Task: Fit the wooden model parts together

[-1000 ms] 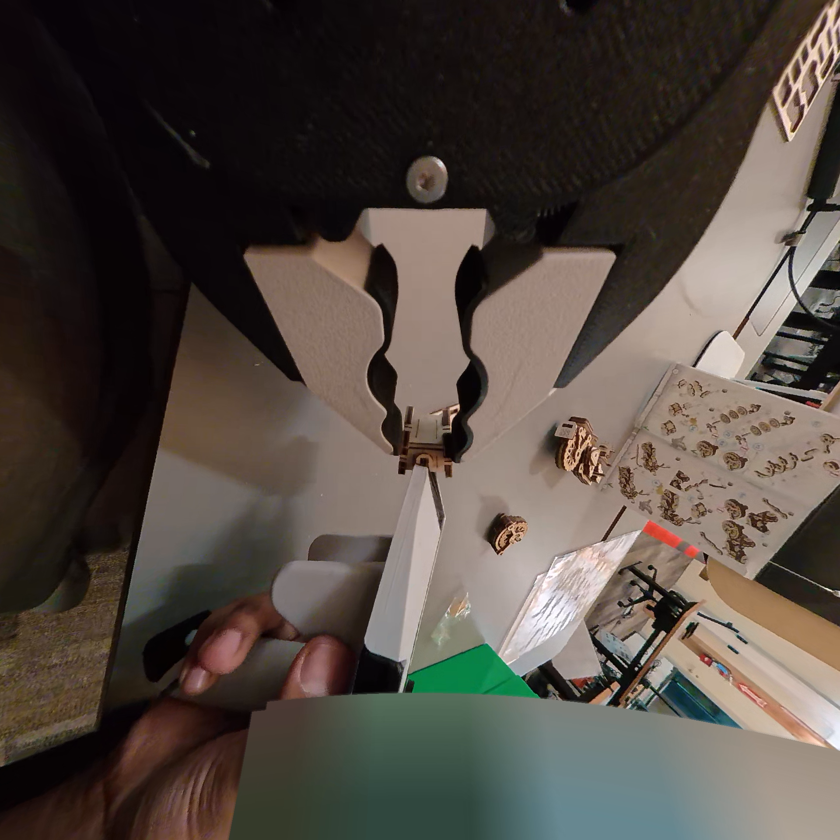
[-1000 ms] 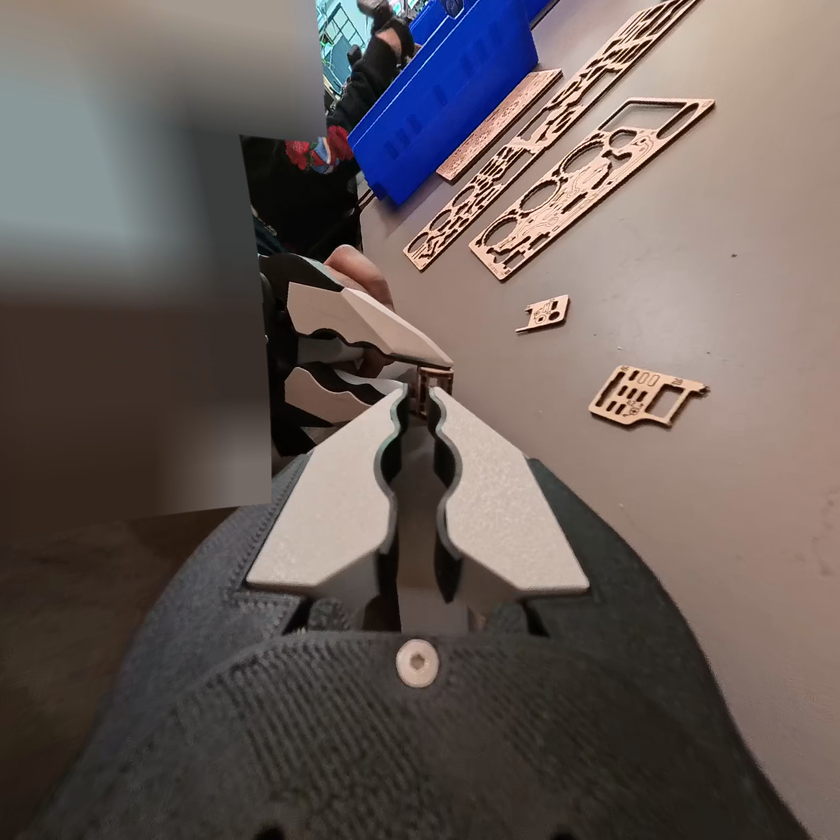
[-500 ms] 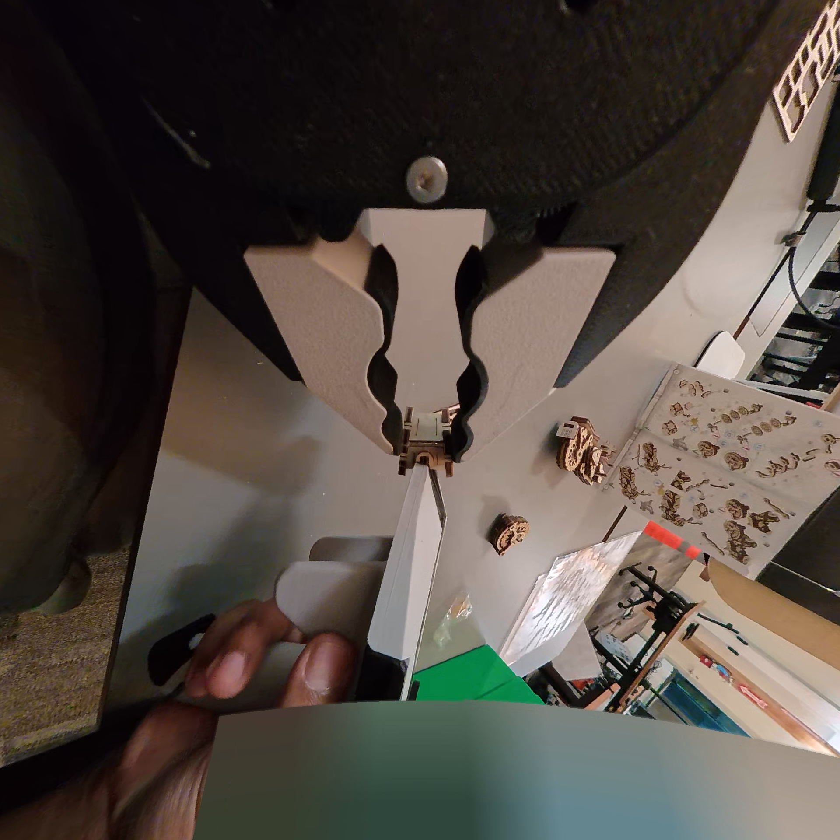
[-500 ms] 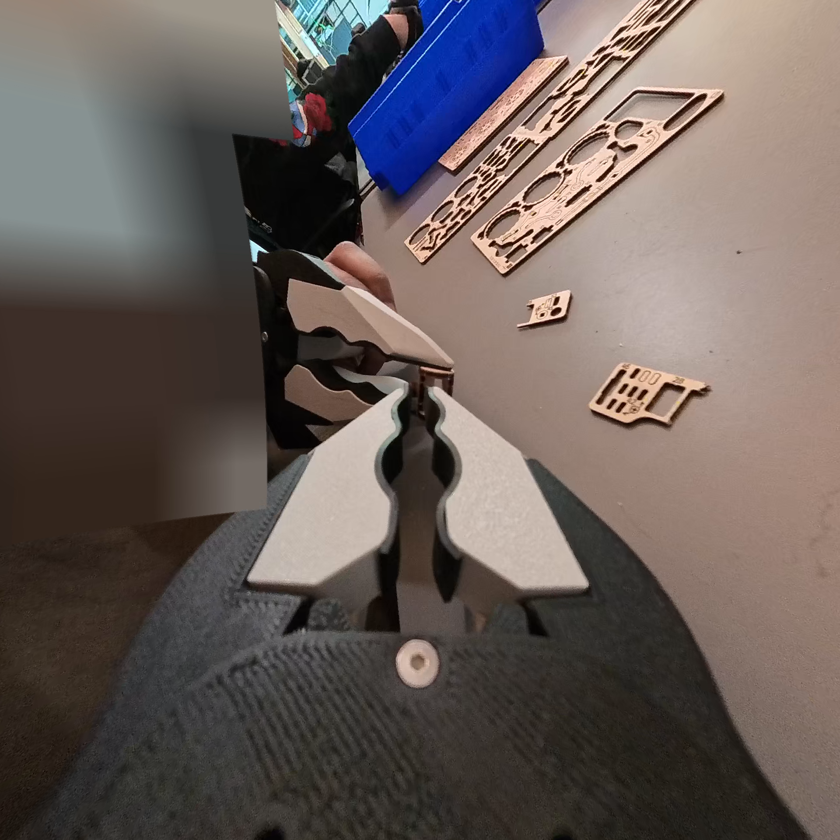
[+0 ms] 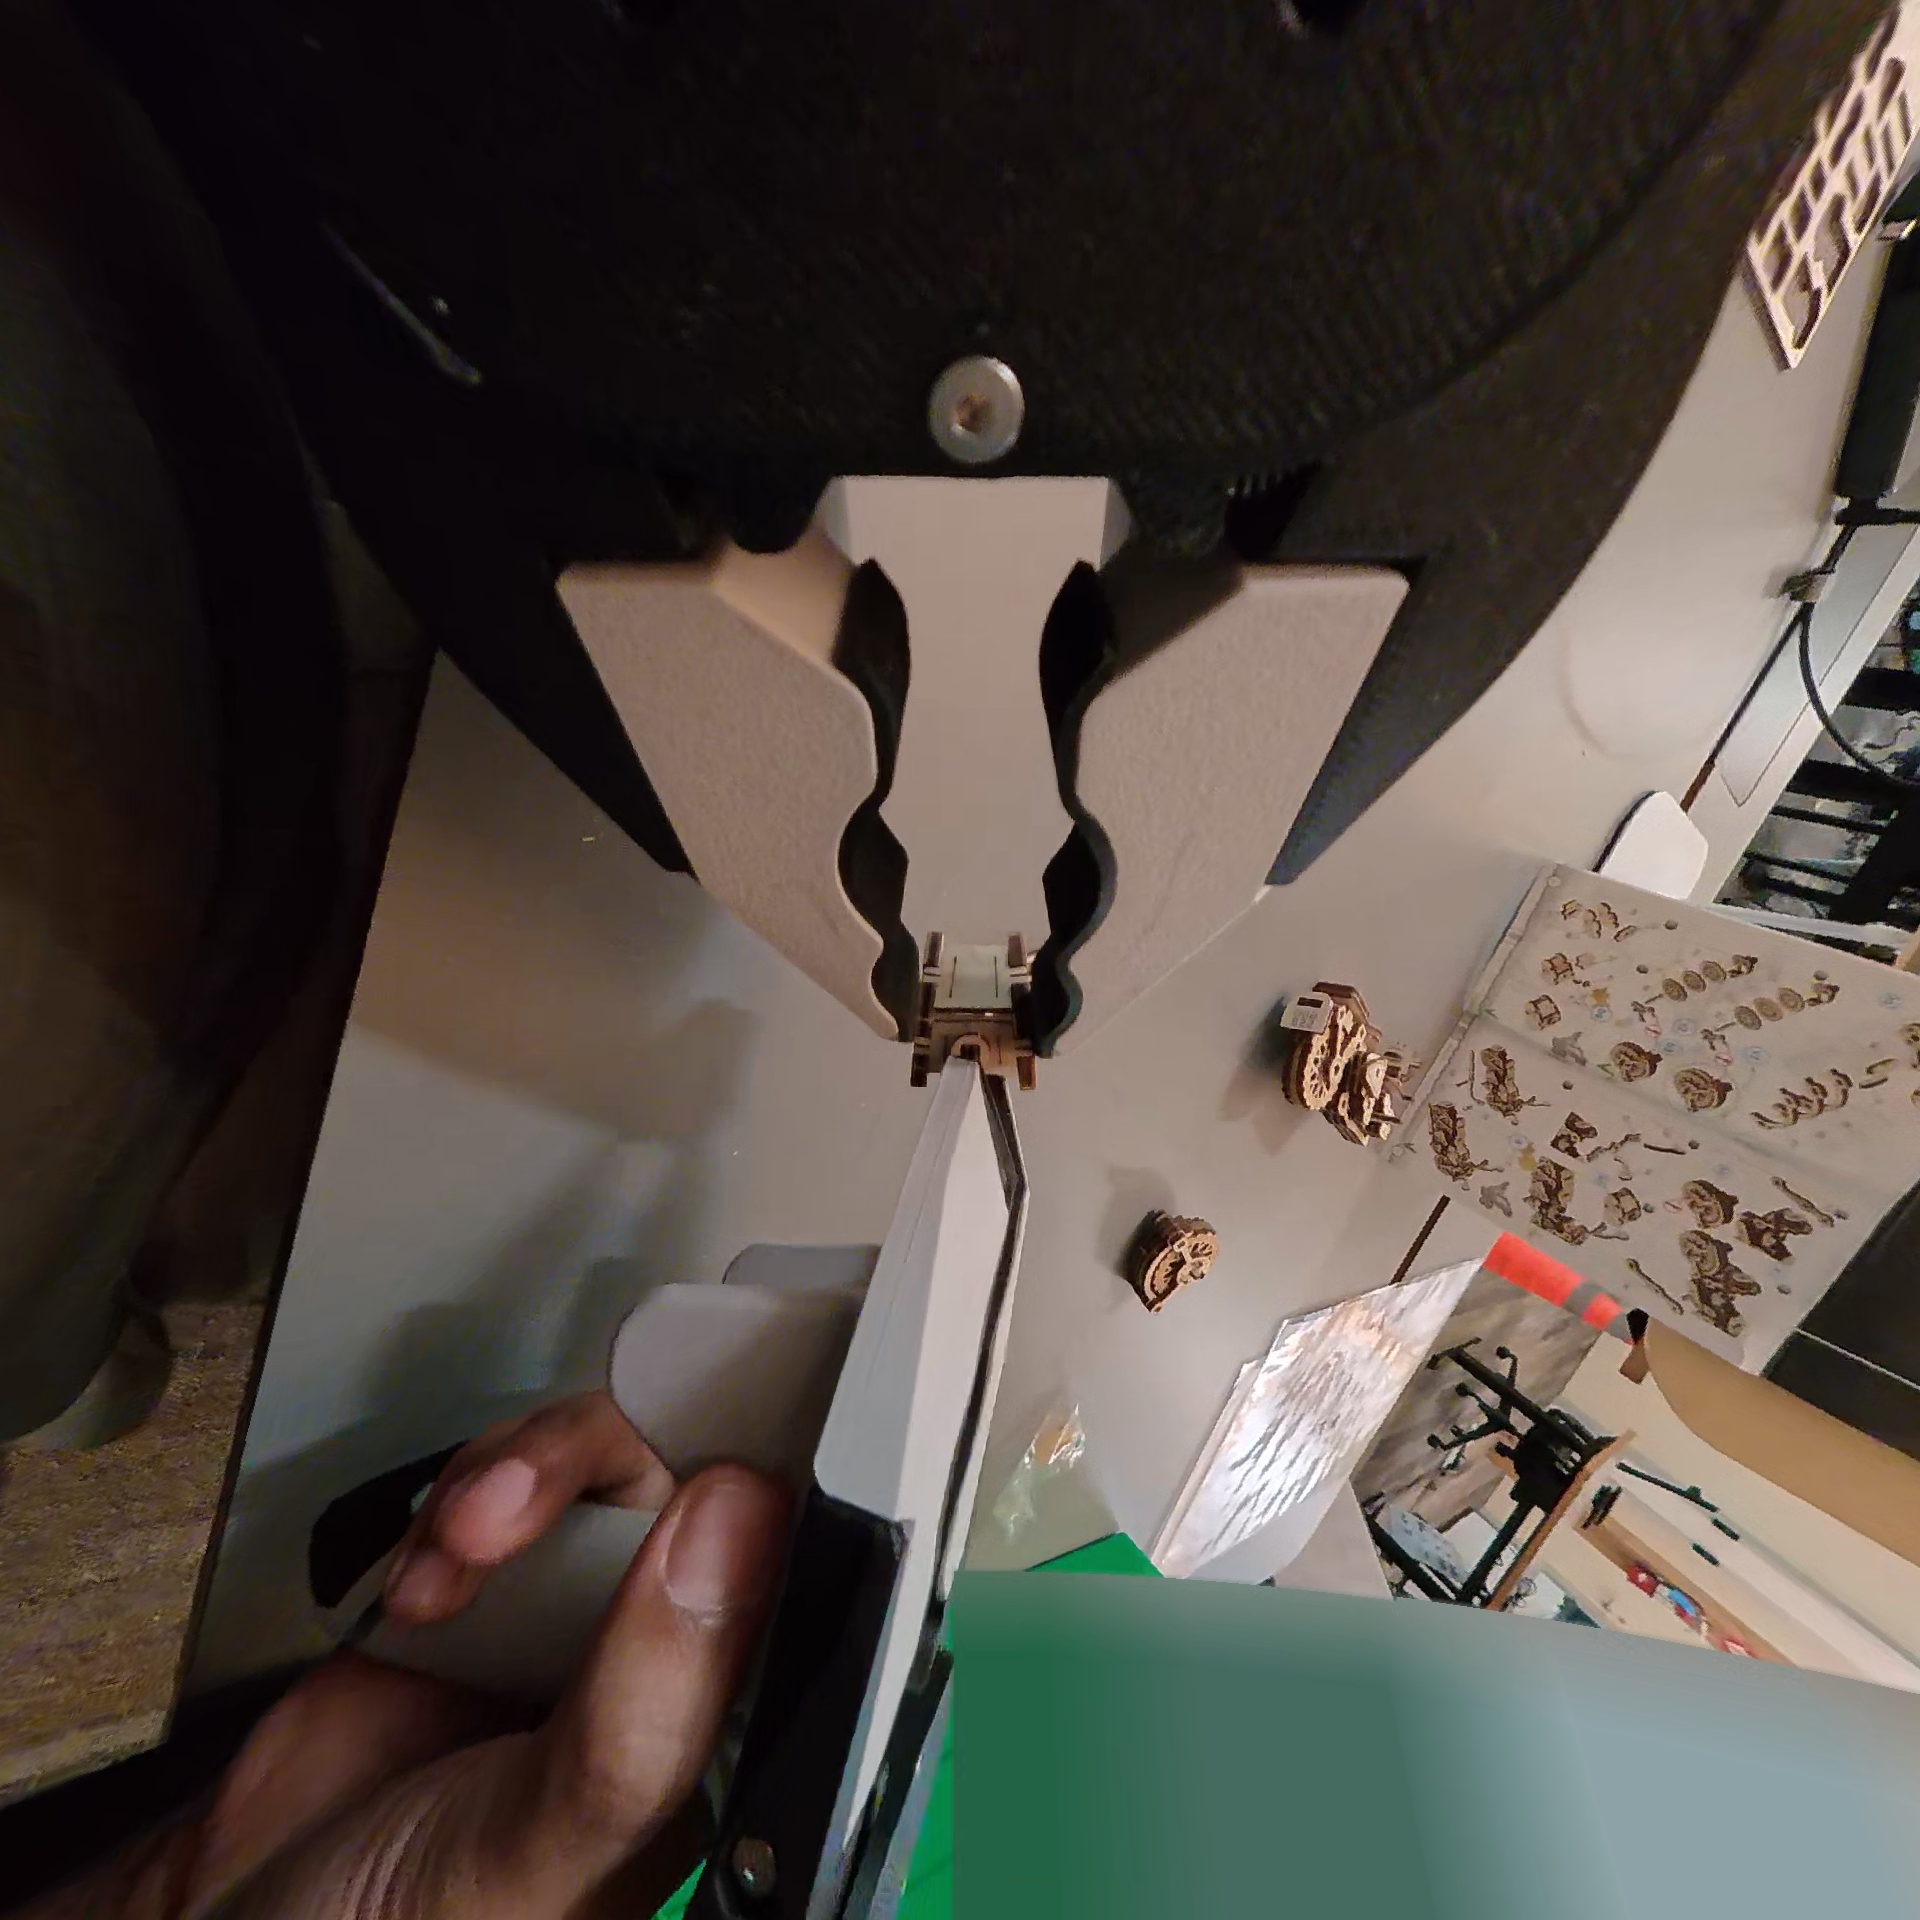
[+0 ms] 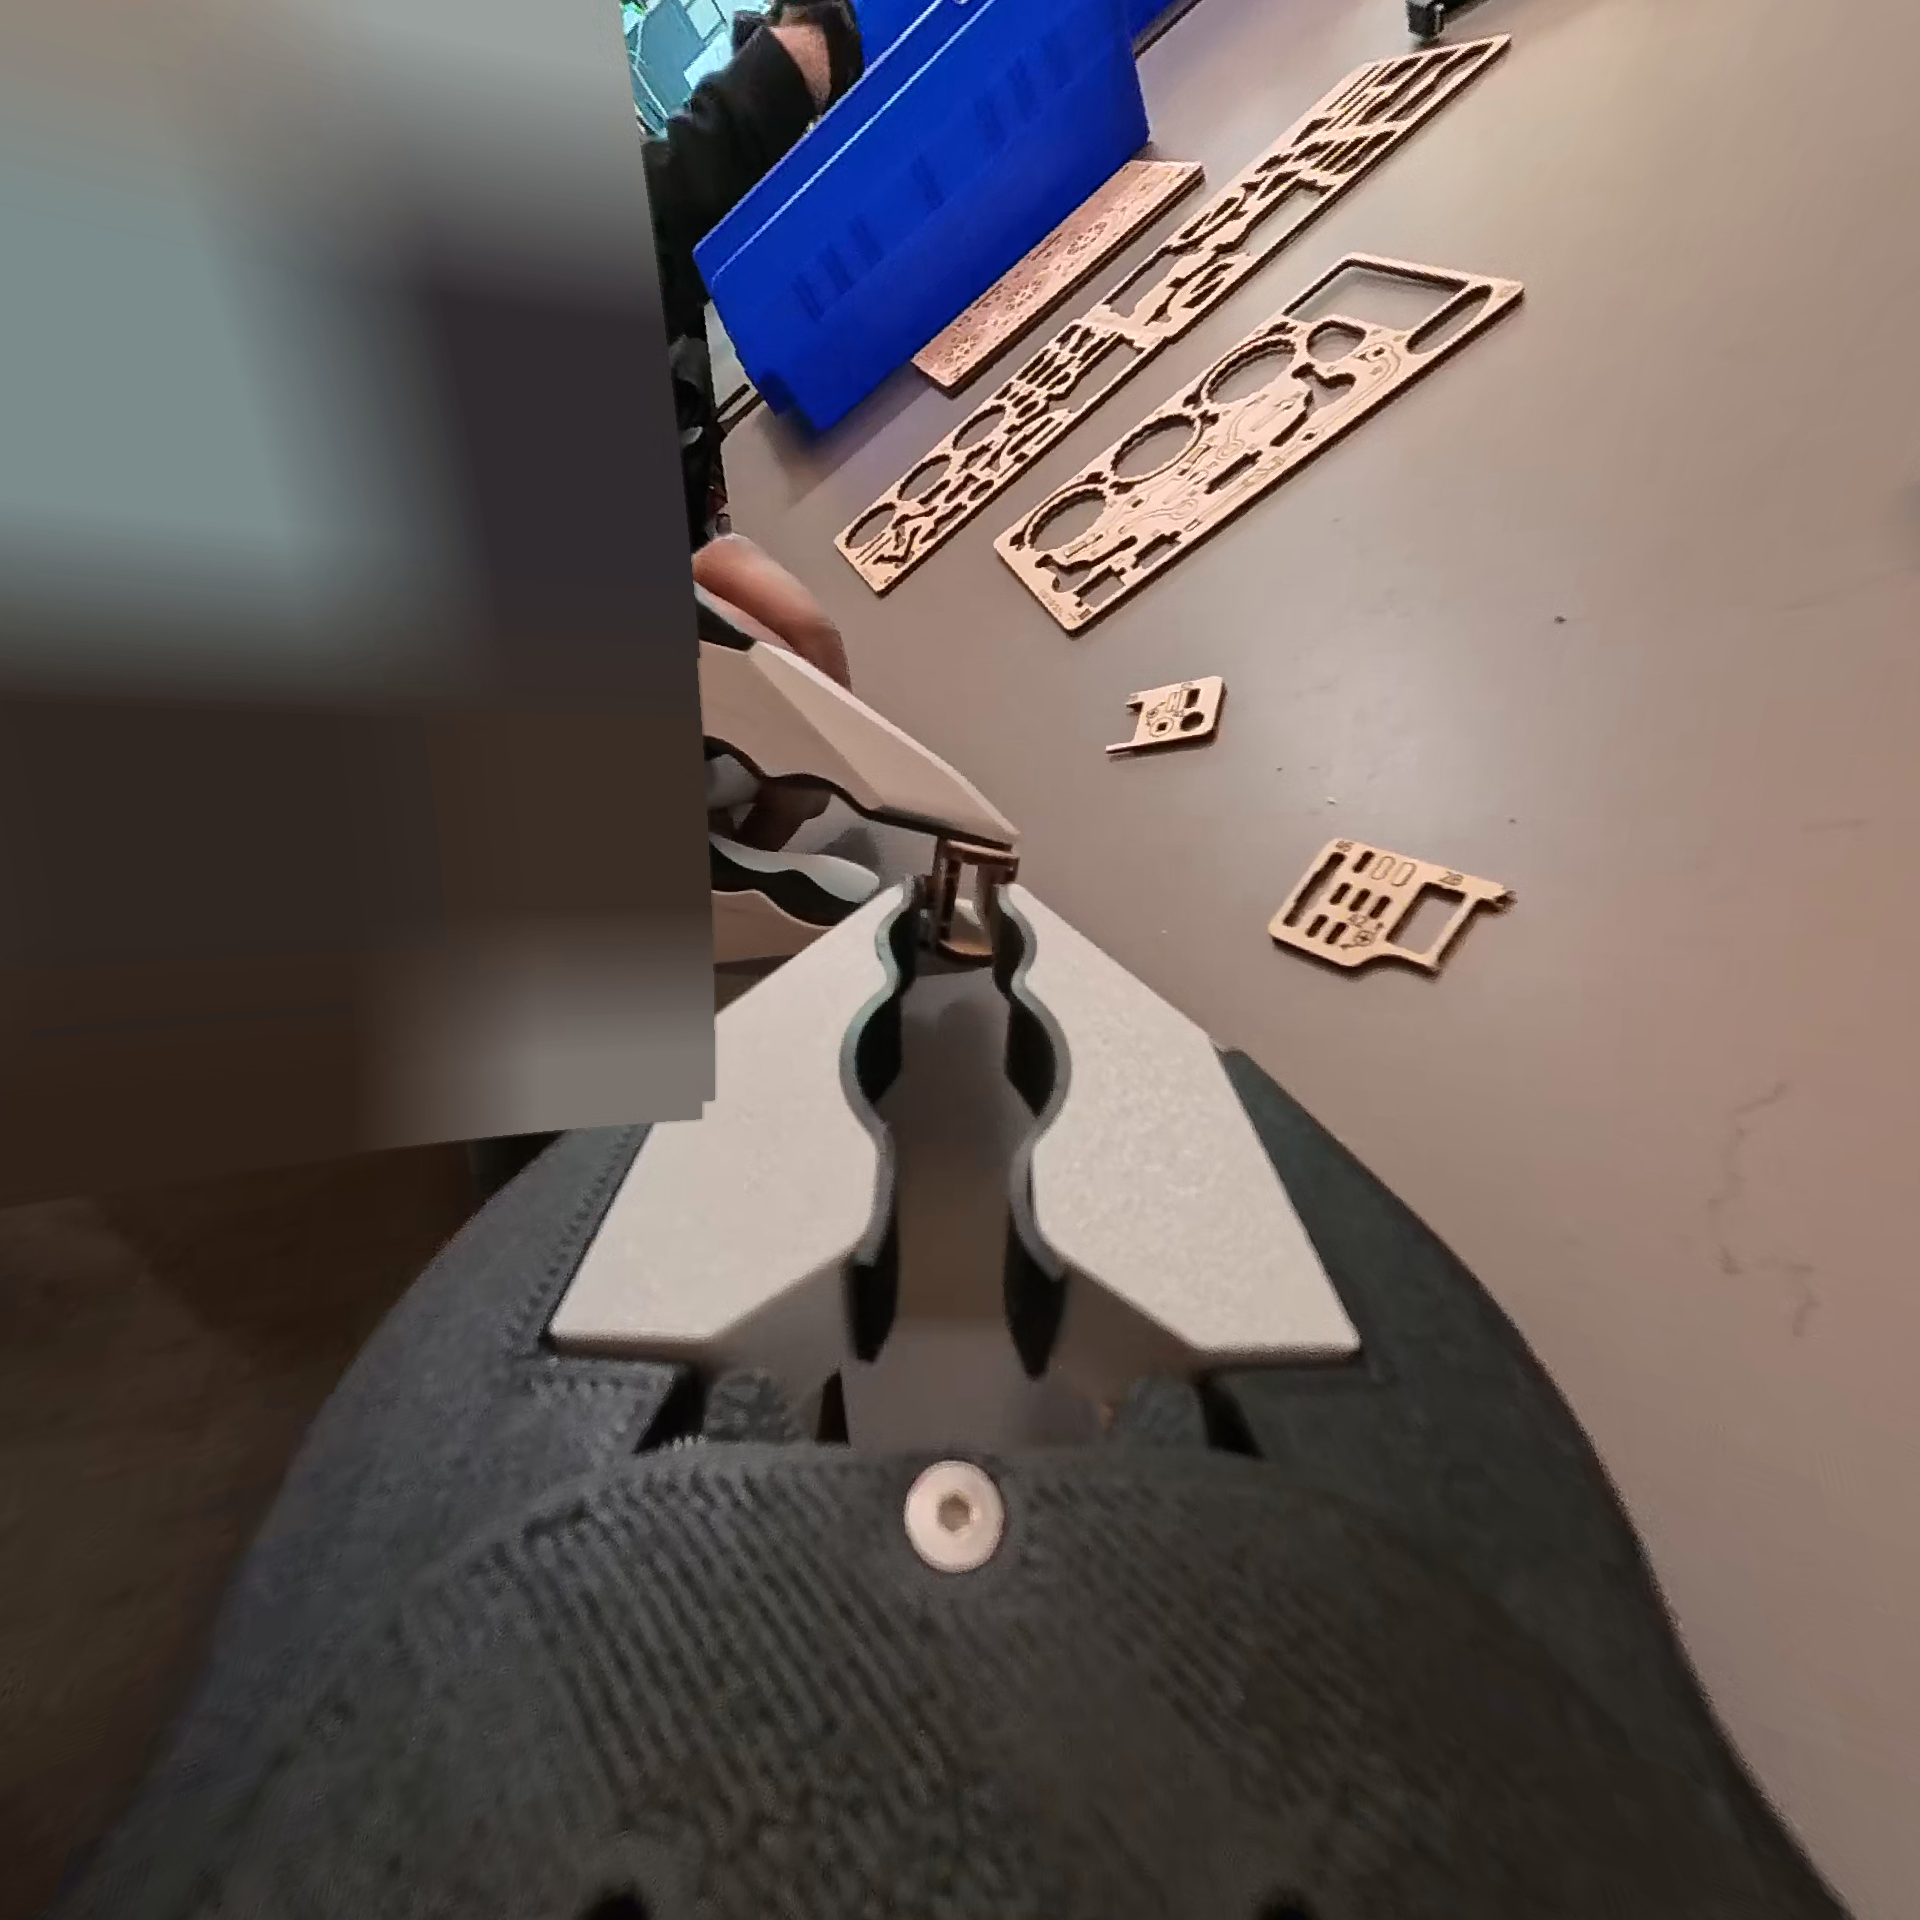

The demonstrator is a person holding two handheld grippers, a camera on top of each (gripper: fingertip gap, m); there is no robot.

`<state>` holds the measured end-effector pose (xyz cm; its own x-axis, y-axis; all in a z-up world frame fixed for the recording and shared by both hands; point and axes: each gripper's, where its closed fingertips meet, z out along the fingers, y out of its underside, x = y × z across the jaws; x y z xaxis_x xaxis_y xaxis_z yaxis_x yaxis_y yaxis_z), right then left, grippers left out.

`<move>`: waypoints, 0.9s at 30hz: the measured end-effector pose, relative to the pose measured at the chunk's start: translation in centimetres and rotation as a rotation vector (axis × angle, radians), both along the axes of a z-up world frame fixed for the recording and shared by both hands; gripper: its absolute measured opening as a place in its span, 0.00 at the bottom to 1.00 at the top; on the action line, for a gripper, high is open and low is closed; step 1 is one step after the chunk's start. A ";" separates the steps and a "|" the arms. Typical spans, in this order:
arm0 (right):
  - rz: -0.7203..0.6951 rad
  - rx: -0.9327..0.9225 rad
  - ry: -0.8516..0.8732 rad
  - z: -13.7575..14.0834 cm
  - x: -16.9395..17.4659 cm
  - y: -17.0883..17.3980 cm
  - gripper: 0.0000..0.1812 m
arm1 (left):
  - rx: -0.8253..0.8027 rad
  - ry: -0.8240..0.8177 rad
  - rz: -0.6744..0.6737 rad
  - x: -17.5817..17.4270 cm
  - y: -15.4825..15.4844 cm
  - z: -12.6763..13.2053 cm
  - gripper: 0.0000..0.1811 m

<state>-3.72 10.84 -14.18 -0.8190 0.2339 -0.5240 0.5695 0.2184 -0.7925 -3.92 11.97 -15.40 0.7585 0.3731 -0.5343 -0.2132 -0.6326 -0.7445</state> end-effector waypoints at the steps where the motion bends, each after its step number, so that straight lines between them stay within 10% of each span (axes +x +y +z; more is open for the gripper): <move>1: -0.003 0.007 0.004 -0.1 0.0 0.0 0.06 | -0.001 -0.009 0.000 0.0 0.0 -0.1 0.11; 10: 0.017 0.182 0.242 -2.2 -0.8 0.9 0.00 | -0.075 -0.364 0.105 -0.8 -0.8 -4.7 0.11; 27: 0.009 0.331 0.263 -4.6 -1.2 0.0 0.00 | 0.135 -0.813 0.125 0.0 -0.2 -5.0 0.11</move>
<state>-4.88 10.82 -18.74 -0.9177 0.3464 -0.1948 0.3539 0.4895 -0.7970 -3.95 11.74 -20.38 0.8372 0.5019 0.2173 0.4895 -0.5103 -0.7071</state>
